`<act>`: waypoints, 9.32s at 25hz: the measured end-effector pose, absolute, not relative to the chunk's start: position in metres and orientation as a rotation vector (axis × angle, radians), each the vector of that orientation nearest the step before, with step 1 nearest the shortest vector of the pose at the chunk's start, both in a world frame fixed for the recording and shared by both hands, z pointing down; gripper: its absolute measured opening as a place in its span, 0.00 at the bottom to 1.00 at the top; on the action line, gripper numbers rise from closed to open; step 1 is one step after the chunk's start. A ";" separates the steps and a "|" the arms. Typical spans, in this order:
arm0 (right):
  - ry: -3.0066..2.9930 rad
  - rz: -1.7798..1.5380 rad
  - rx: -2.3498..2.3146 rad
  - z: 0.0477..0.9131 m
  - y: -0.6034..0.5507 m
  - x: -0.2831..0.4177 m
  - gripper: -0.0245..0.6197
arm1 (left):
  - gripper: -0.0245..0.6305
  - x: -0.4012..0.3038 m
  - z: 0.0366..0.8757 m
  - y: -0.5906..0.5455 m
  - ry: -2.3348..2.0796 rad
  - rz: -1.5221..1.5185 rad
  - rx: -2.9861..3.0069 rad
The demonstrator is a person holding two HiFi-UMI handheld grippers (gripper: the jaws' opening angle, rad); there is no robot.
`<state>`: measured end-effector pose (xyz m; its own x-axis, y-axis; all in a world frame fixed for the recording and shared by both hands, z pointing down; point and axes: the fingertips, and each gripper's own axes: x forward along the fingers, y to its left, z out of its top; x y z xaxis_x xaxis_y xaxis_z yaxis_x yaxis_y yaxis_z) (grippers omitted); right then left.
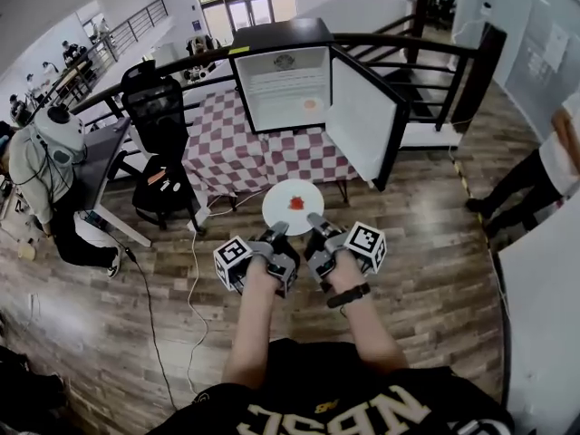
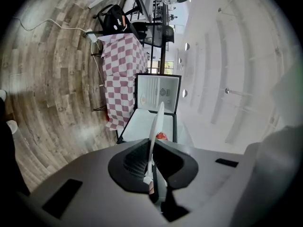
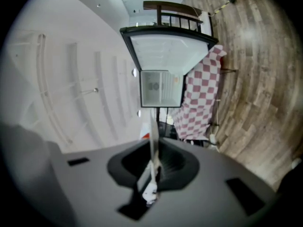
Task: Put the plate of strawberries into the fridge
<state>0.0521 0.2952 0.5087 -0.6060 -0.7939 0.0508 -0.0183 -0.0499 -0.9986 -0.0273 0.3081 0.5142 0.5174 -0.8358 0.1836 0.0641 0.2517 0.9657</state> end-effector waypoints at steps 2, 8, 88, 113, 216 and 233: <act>1.662 -1.730 -0.865 0.515 0.289 0.052 0.10 | 0.08 -0.027 0.520 0.301 -0.831 -0.724 1.146; 1.652 -1.717 -0.912 0.539 0.238 0.035 0.10 | 0.08 -0.045 0.542 0.253 -0.848 -0.711 1.094; 1.489 -1.757 -1.062 0.576 -0.333 0.021 0.09 | 0.08 -0.062 0.583 -0.331 -0.841 -0.627 1.118; 1.485 -1.742 -1.123 0.579 -0.369 0.025 0.09 | 0.09 -0.057 0.585 -0.370 -0.802 -0.607 1.096; 2.704 -0.257 -1.680 0.466 -0.315 0.023 0.08 | 0.07 -0.049 0.458 -0.323 -1.649 0.091 2.455; 2.646 -0.170 -1.715 0.451 -0.267 0.039 0.07 | 0.07 -0.038 0.444 -0.270 -1.681 0.011 2.493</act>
